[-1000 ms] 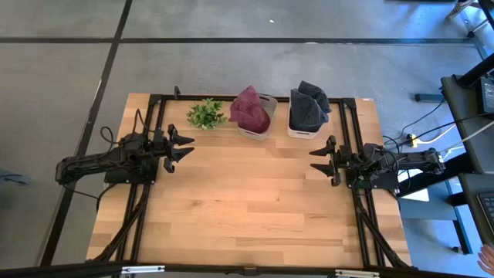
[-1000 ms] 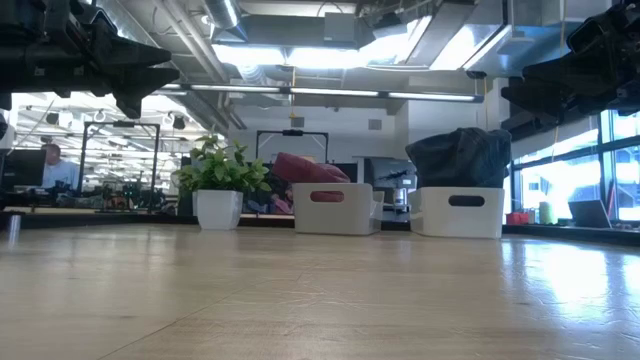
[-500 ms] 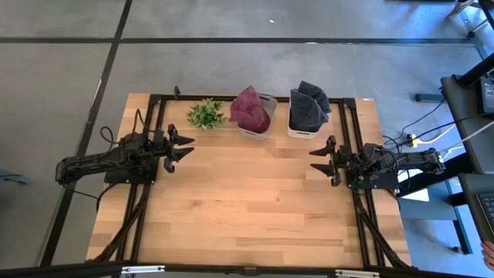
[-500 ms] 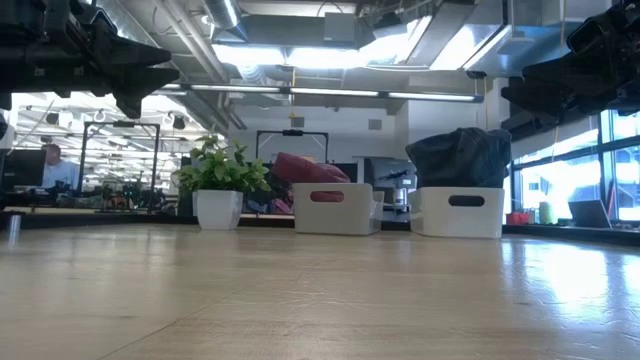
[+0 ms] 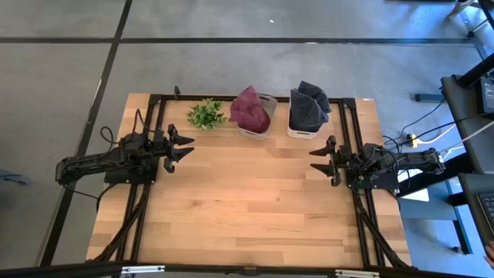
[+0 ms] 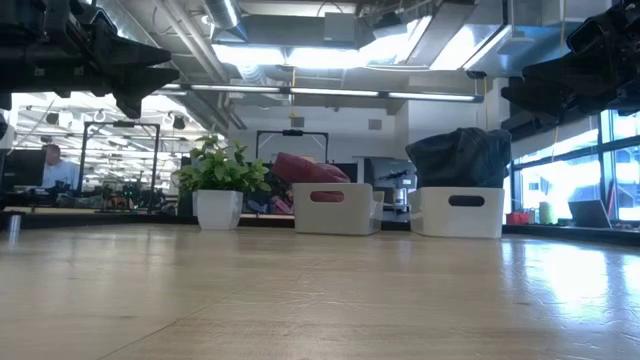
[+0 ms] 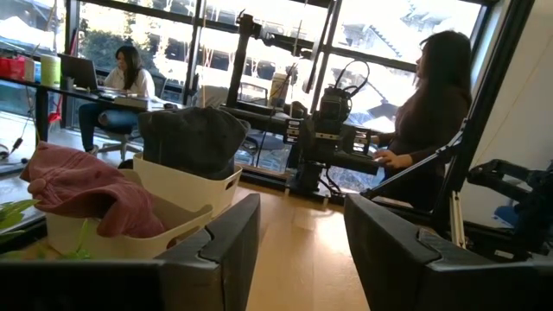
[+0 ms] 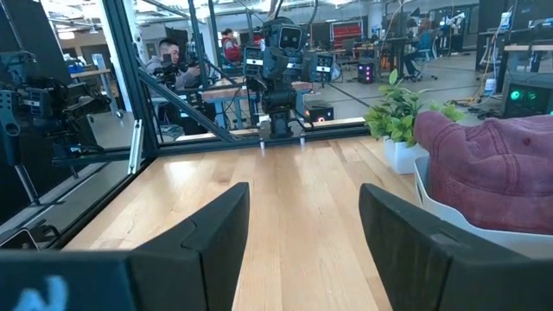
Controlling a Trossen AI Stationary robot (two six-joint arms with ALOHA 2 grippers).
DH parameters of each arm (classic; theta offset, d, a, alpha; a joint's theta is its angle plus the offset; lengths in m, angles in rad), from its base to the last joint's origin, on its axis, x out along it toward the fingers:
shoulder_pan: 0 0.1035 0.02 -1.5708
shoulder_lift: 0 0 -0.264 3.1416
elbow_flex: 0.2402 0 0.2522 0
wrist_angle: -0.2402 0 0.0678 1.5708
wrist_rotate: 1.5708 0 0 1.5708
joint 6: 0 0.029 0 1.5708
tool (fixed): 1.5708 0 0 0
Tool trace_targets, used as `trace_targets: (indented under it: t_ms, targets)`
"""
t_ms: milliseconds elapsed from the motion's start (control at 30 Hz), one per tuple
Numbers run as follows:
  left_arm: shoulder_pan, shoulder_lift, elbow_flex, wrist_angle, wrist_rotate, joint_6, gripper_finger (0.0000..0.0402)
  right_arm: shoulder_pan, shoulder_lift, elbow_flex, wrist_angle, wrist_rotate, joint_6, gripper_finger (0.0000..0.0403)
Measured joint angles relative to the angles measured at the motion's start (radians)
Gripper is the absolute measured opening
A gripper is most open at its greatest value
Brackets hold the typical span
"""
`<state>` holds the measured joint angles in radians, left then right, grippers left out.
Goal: Pick & Place hat
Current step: Return to Home Position
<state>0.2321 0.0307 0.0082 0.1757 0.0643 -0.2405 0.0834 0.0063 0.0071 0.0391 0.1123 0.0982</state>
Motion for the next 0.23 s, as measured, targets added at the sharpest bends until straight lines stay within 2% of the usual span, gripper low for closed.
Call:
trace_targets:
  t_ms: [233]
  targets:
    - [0.0,0.0,0.0,0.0,0.0,0.0,0.0165,0.0,0.0,0.0,0.0,0.0,-0.003,0.022]
